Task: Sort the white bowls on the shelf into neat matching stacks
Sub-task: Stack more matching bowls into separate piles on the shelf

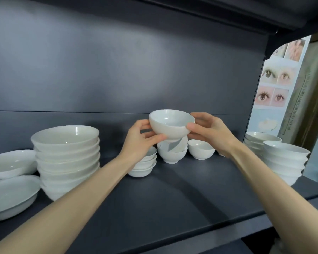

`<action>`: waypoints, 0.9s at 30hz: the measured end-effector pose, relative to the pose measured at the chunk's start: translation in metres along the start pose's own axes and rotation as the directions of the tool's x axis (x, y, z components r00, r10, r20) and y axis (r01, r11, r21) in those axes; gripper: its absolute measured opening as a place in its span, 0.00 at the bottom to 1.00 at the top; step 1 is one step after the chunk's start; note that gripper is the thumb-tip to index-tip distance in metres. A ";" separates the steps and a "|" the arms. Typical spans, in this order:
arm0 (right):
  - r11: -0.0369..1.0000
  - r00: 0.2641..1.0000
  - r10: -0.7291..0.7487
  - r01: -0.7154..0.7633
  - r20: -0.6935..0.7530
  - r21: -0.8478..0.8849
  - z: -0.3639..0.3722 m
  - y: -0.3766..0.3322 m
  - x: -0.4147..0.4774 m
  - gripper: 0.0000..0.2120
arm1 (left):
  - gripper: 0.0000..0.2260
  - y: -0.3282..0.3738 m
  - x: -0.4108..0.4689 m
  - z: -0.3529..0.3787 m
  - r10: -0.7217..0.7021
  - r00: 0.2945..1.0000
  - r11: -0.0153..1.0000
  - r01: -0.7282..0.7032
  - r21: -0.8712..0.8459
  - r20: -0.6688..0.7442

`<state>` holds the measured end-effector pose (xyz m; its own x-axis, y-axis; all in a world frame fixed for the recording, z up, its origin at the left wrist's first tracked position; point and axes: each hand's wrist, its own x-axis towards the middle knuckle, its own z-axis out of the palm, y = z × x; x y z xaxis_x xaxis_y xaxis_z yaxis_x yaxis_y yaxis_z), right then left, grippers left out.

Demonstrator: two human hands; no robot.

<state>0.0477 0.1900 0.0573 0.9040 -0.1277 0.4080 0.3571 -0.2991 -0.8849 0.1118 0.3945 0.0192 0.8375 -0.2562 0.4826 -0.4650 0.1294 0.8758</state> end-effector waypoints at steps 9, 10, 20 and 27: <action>0.999 0.997 0.013 -0.009 0.081 -0.045 -0.029 0.048 0.061 0.16 | 0.27 -0.039 0.059 0.027 -0.079 0.997 0.984 0.075 0.161 0.022; 0.999 0.996 0.012 -0.008 0.092 -0.036 -0.031 0.052 0.067 0.16 | 0.27 -0.042 0.063 0.029 -0.086 0.996 0.980 0.083 0.181 0.010; 0.999 0.968 0.036 -0.041 0.250 0.014 -0.054 0.087 0.111 0.24 | 0.23 -0.055 0.079 0.054 -0.134 0.985 0.901 0.166 0.401 -0.109; 0.997 0.956 0.039 -0.056 0.291 0.052 -0.065 0.103 0.121 0.25 | 0.23 -0.059 0.082 0.068 -0.169 0.976 0.857 0.216 0.467 -0.141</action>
<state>0.1785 0.0821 0.0301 0.9464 0.1411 0.2904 0.3174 -0.2421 -0.9169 0.1887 0.3008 0.0060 0.9359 -0.1372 0.3245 -0.3522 -0.3921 0.8499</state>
